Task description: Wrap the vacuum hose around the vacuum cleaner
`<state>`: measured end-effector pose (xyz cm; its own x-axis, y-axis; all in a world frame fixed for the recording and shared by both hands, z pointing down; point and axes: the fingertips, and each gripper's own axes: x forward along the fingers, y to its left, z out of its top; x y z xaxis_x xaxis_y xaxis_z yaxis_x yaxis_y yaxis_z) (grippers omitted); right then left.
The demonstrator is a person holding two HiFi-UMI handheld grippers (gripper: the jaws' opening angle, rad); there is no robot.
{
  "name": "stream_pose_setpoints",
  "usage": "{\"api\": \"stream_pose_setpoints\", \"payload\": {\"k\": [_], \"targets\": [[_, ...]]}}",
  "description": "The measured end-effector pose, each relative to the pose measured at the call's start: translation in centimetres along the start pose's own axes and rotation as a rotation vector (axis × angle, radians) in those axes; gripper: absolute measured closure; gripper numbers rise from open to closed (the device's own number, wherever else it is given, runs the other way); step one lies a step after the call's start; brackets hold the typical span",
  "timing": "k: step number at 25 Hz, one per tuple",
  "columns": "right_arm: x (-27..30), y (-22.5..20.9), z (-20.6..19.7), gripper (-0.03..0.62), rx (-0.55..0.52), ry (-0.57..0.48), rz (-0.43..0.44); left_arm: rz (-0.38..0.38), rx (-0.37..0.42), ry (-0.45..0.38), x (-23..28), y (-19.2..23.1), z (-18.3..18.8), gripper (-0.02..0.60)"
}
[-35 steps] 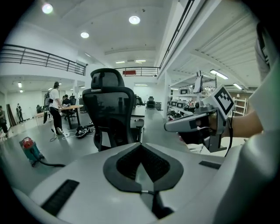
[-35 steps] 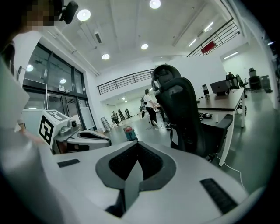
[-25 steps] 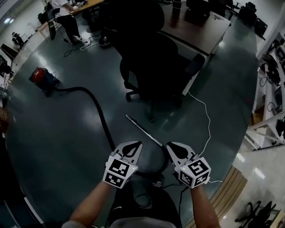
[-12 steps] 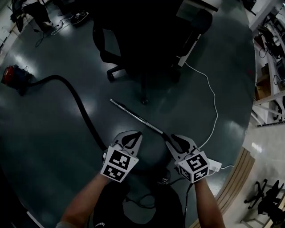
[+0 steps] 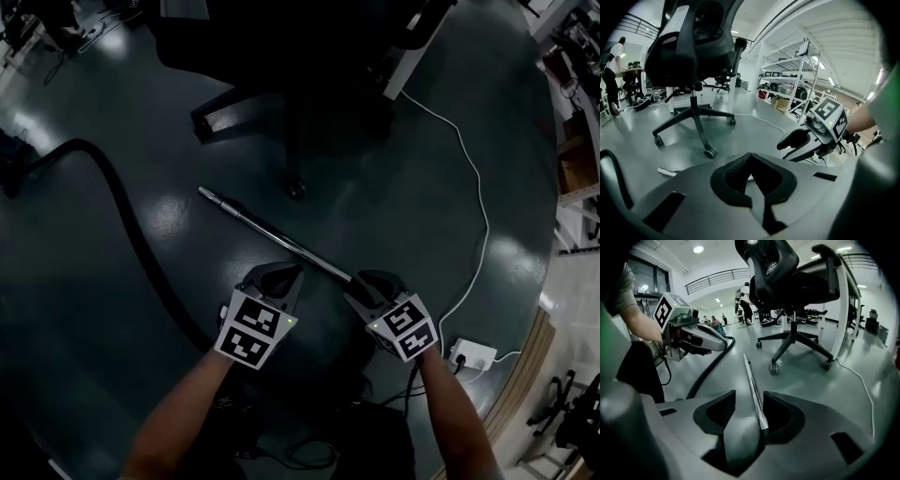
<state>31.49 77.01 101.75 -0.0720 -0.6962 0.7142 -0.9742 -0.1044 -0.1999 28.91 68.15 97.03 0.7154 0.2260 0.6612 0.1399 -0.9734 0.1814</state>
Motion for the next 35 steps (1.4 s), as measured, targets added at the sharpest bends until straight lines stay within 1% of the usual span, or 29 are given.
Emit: {"api": "stream_pose_setpoints", "payload": {"k": [5,6,7,10,16,20,23,24,25,27,30,32,35], "targets": [[6.5,-2.7,-7.0,0.428,-0.025,0.082,0.007,-0.034,0.017,0.045,7.1,1.9,-5.2,0.575],[7.7,-3.3,-8.3,0.427,-0.016,0.099,0.002,-0.039,0.024,0.063,8.2,2.1,-6.1,0.575],[8.8,-3.8,-9.5,0.398,-0.003,0.114,-0.003,-0.043,0.033,0.084,9.2,2.3,-7.0,0.575],[11.4,-5.0,-12.9,0.393,0.025,0.163,-0.010,-0.042,0.064,0.130,11.7,2.8,-9.6,0.575],[14.0,-6.4,-16.8,0.393,0.021,0.231,-0.010,-0.054,0.107,0.184,15.6,3.1,-12.8,0.575],[15.3,-6.7,-18.7,0.394,0.020,0.251,-0.034,-0.062,0.147,0.206,16.6,3.5,-14.3,0.575],[15.1,-6.9,-19.2,0.401,-0.073,0.270,-0.043,-0.087,0.167,0.210,16.9,3.2,-15.0,0.575],[15.1,-6.9,-19.2,0.427,-0.110,0.282,-0.038,-0.096,0.175,0.218,16.9,3.2,-15.2,0.574],[15.0,-6.9,-19.1,0.431,-0.139,0.291,-0.032,-0.101,0.187,0.228,16.9,3.2,-15.4,0.571],[14.7,-6.7,-18.6,0.434,-0.169,0.287,-0.025,-0.105,0.220,0.244,16.9,3.5,-15.6,0.567],[13.8,-6.6,-17.0,0.436,-0.174,0.236,-0.013,-0.129,0.304,0.244,16.8,3.3,-15.3,0.511],[13.1,-6.5,-15.9,0.437,-0.164,0.209,-0.002,-0.153,0.367,0.222,16.7,2.7,-14.5,0.449],[12.2,-6.8,-14.1,0.437,-0.164,0.178,0.025,-0.181,0.448,0.187,16.5,2.1,-12.7,0.384]]}}
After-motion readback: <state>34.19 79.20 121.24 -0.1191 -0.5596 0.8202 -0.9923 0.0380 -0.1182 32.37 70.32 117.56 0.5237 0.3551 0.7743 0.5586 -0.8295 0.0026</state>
